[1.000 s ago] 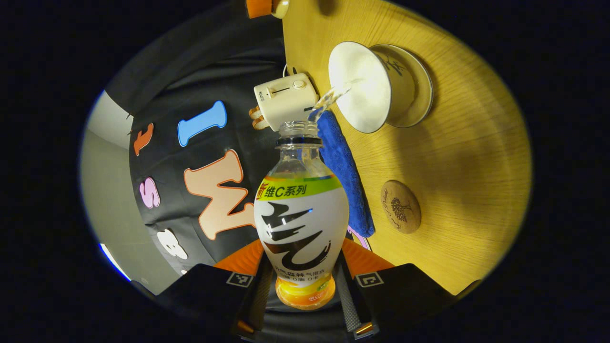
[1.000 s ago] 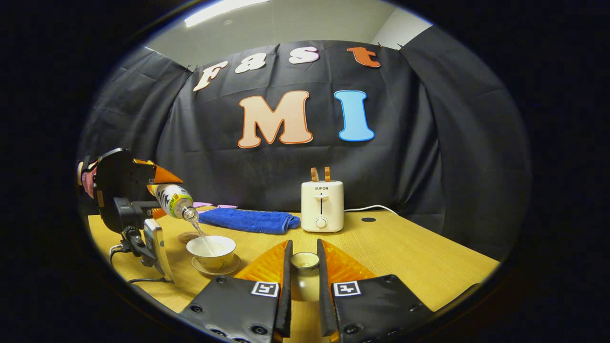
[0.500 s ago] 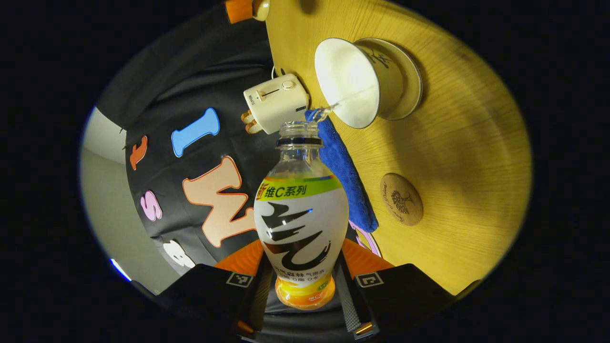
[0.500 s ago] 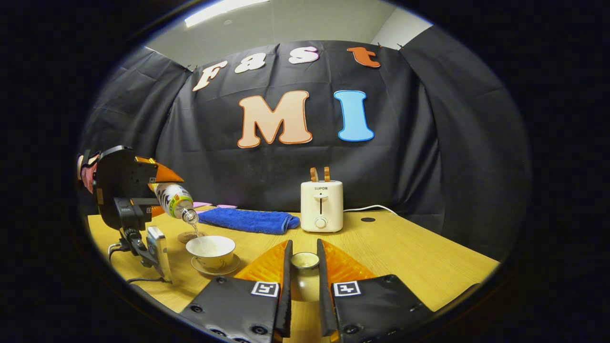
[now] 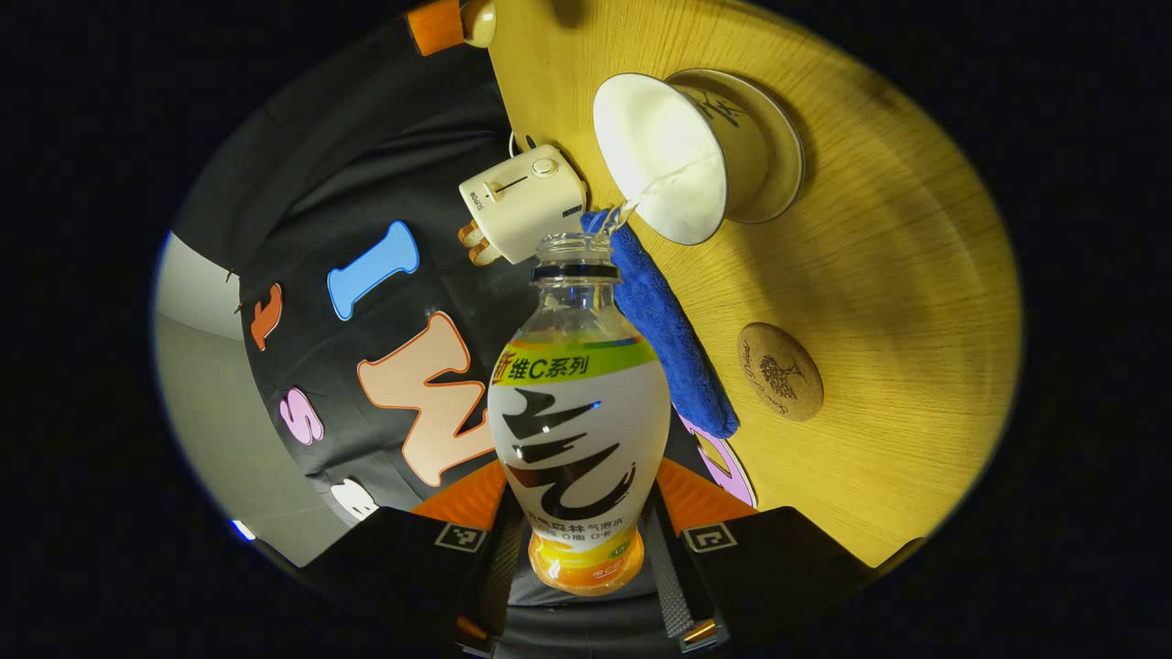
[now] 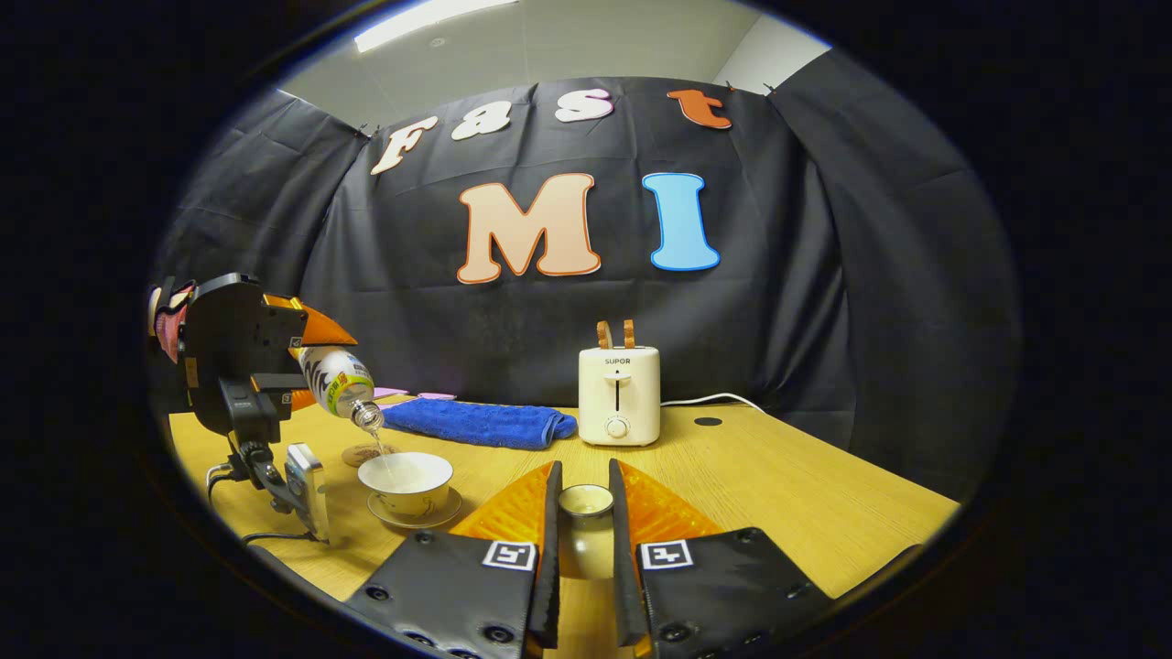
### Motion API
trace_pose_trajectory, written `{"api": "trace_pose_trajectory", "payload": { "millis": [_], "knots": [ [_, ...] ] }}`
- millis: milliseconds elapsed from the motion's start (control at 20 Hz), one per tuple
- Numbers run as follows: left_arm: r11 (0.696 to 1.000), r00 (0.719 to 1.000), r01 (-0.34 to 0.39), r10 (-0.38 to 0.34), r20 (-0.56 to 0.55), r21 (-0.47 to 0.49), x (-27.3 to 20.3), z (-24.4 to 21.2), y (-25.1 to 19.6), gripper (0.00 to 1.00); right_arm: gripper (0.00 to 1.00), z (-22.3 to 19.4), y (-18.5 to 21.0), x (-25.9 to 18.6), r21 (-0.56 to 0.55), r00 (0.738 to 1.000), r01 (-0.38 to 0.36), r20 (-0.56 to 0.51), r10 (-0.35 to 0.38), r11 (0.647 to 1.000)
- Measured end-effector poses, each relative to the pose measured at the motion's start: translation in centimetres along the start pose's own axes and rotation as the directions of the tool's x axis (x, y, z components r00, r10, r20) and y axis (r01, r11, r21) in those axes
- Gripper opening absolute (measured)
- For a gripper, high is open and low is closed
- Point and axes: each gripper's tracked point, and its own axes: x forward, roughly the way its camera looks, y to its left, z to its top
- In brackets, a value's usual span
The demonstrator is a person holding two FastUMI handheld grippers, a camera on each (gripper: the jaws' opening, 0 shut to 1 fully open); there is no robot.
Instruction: Open the teacup lid with one hand, grasp the water bottle and pour water into the teacup with the other hand; after pouring, place the water bottle on the coaster and then close the teacup lid.
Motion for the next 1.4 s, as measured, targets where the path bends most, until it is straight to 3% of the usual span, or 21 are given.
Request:
{"api": "trace_pose_trajectory", "payload": {
  "millis": [400, 600, 700, 900, 1000, 1100, 1250, 1300, 1400],
  "knots": [
    [0.999, 1.000, 0.000, 0.001, 0.016, -0.040, 0.0, 0.2, -0.2, 0.63, 0.27, 0.0, 0.0, 0.0, 0.000, 1.000, -0.001, 0.000, 0.001, 1.000],
    [0.975, 0.999, 0.004, 0.008, 0.049, -0.224, 0.2, 0.8, -1.0, 0.62, 0.27, 0.0, 0.0, 0.1, 0.000, 1.000, -0.001, 0.000, 0.001, 1.000],
    [0.919, 0.998, 0.016, 0.012, 0.068, -0.394, 0.1, 1.0, -1.4, 0.61, 0.27, 0.0, 0.0, 0.1, 0.000, 1.000, -0.001, 0.000, 0.001, 1.000],
    [0.741, 0.993, 0.039, 0.045, 0.108, -0.670, -0.6, 1.2, -0.4, 0.61, 0.29, -0.1, 0.0, 0.1, 0.000, 1.000, -0.001, 0.000, 0.001, 1.000],
    [0.621, 0.991, 0.055, 0.063, 0.120, -0.782, -0.7, 1.0, 0.1, 0.62, 0.27, -0.1, 0.0, 0.1, 0.000, 1.000, -0.001, -0.002, 0.001, 1.000],
    [0.445, 0.985, 0.081, 0.100, 0.139, -0.892, -0.9, 1.0, 1.0, 0.61, 0.29, -0.1, 0.0, 0.2, 0.000, 1.000, -0.001, -0.002, 0.001, 1.000],
    [0.186, 0.979, 0.111, 0.150, 0.140, -0.976, -0.9, 0.3, 1.7, 0.60, 0.27, -0.1, 0.0, 0.2, 0.000, 1.000, -0.001, -0.001, 0.001, 1.000],
    [0.111, 0.977, 0.113, 0.169, 0.131, -0.987, -0.5, 0.2, 1.8, 0.61, 0.27, -0.1, 0.0, 0.2, 0.000, 1.000, -0.001, -0.002, 0.001, 1.000],
    [-0.011, 0.974, 0.112, 0.199, 0.108, -0.994, -0.1, -0.1, 1.9, 0.60, 0.27, -0.1, -0.1, 0.3, -0.001, 1.000, 0.001, -0.002, -0.001, 1.000]
  ]
}}
